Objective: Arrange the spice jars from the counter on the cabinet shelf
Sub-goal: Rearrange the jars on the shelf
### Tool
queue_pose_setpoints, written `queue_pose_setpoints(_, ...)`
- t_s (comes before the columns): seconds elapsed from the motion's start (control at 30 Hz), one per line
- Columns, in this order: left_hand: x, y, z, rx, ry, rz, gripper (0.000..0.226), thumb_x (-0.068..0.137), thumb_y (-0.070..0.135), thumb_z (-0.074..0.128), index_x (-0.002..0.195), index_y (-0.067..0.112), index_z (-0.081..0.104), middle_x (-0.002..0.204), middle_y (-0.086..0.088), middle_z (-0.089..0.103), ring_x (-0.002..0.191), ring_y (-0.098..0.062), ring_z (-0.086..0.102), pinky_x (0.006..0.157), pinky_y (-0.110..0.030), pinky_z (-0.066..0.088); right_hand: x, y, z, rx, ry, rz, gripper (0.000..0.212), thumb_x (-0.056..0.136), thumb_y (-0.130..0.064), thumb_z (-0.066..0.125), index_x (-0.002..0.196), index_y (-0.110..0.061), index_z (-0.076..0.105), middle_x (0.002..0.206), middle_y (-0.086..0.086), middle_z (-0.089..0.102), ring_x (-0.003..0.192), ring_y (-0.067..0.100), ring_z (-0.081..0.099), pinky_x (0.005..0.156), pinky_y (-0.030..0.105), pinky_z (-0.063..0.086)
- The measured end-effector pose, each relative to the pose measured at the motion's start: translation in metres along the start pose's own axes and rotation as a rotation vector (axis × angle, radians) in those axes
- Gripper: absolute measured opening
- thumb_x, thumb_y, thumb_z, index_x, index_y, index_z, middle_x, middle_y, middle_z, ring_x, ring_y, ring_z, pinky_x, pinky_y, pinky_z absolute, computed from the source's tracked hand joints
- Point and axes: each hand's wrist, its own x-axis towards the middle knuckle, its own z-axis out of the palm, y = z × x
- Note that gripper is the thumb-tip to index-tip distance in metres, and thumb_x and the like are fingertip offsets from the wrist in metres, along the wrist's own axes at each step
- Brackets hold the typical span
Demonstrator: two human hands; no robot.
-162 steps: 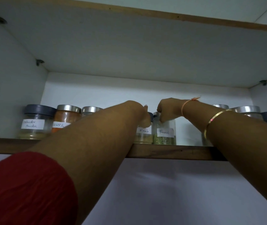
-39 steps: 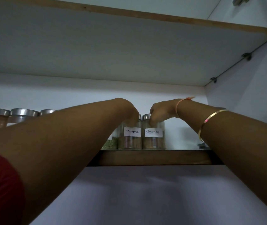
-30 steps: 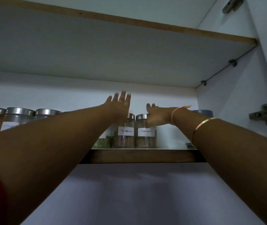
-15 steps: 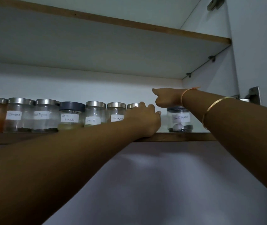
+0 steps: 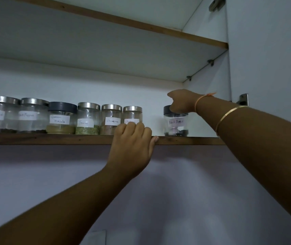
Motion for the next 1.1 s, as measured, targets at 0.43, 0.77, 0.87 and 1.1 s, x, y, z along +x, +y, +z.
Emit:
queue_pose_setpoints(0.43,-0.015,0.014,0.009,0.026,0.13,-0.123,0.03,0.094,0.031,0.038,0.085,0.013,0.06,0.079,-0.004,0.055,0.075,-0.026,0.051,0.077,-0.036,0.032,0.015,0.018,0.026,0.053,0.03,0.009,0.031,0.09,-0.018,0.047,0.114,0.0,0.056,0.107,0.016,0.06,0.087,0.026,0.051,0.07,0.031,0.041)
queue_pose_setpoints(0.77,-0.015,0.016,0.007,0.039,0.088,-0.134,0.031,0.093,0.031,0.036,0.087,0.013,0.061,0.081,-0.004,0.058,0.077,-0.025,0.053,0.08,-0.035,0.031,0.042,0.018,0.035,0.13,0.003,-0.089,0.031,0.085,-0.01,0.052,0.112,0.001,0.061,0.109,0.018,0.063,0.087,0.026,0.054,0.072,0.032,0.044)
queue_pose_setpoints(0.87,-0.015,0.016,0.008,0.039,0.09,-0.136,0.031,0.093,0.031,0.037,0.088,0.013,0.061,0.082,-0.004,0.058,0.078,-0.026,0.053,0.08,-0.035,0.031,0.051,0.014,0.036,0.144,-0.028,-0.121,0.031,0.086,-0.01,0.051,0.112,0.002,0.063,0.109,0.019,0.064,0.087,0.027,0.055,0.073,0.032,0.044)
queue_pose_setpoints(1.1,-0.016,0.015,0.011,0.067,0.106,-0.133,0.033,0.093,0.032,0.036,0.087,0.013,0.062,0.082,-0.003,0.058,0.079,-0.025,0.052,0.078,-0.035,0.03,0.067,0.003,0.042,0.146,-0.111,-0.171,0.03,0.085,-0.008,0.051,0.108,0.004,0.065,0.098,0.02,0.063,0.081,0.026,0.052,0.06,0.028,0.04)
